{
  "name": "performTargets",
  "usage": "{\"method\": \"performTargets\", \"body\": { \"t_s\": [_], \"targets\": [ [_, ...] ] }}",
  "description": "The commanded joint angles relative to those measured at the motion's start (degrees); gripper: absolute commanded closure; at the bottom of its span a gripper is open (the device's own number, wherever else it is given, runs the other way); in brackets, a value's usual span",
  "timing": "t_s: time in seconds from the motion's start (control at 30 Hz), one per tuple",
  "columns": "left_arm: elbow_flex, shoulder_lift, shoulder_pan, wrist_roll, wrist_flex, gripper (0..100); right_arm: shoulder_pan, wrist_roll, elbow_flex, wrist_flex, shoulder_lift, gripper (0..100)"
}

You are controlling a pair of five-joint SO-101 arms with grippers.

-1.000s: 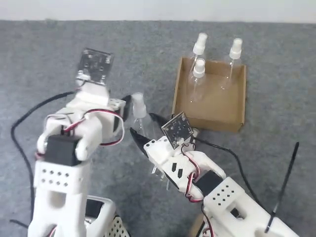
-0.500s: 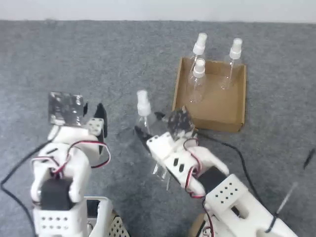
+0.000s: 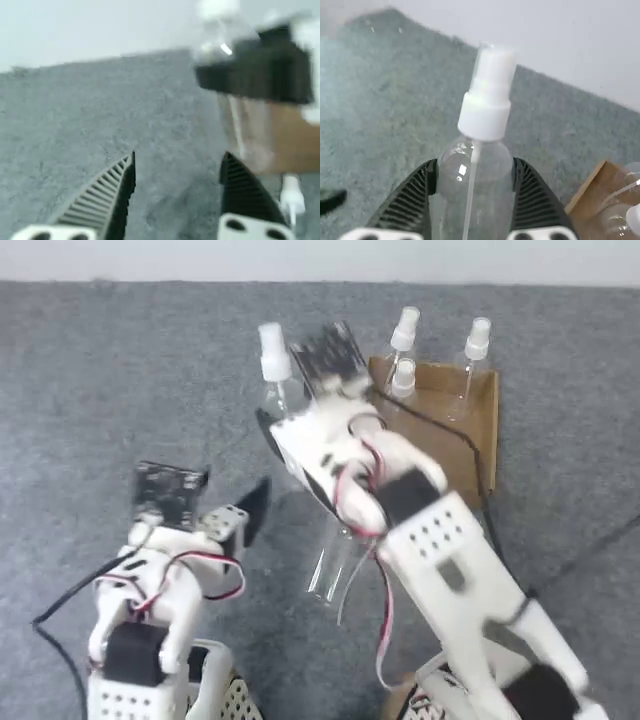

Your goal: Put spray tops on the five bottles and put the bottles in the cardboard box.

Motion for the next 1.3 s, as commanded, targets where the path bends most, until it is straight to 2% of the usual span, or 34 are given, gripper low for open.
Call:
{"method": "performTargets", "body": {
  "t_s": [0.0,0.17,0.37,0.63,0.8,1.0,1.1,1.27],
  "targets": [
    [3.1,-4.6,4.6,-2.2,-1.5,72,-0.5,0.8,-17.3,9.2,6.1,99.3],
    [4.8,-6.5,5.8,-2.1,-2.3,72,-2.1,0.7,-20.2,14.5,7.0,99.3],
    [8.7,-6.5,3.9,-2.5,-7.8,72,-6.4,1.1,-15.1,15.3,2.8,99.3],
    [8.9,-6.5,1.8,-2.5,-8.6,72,-3.6,1.3,-9.3,15.3,-4.2,99.3],
    [9.0,-6.5,1.8,-2.5,-8.6,72,1.0,1.5,-8.3,17.2,-6.7,99.3],
    [9.1,-6.5,1.8,-2.5,-8.4,72,6.6,10.5,-8.4,22.1,-11.4,99.3],
    [9.1,-6.5,1.7,-2.3,-8.4,72,14.3,13.7,-8.1,23.0,-14.1,99.3],
    [9.4,-6.5,1.6,-2.3,-8.5,72,27.8,14.2,-4.9,19.2,-15.1,99.3]
  ]
}}
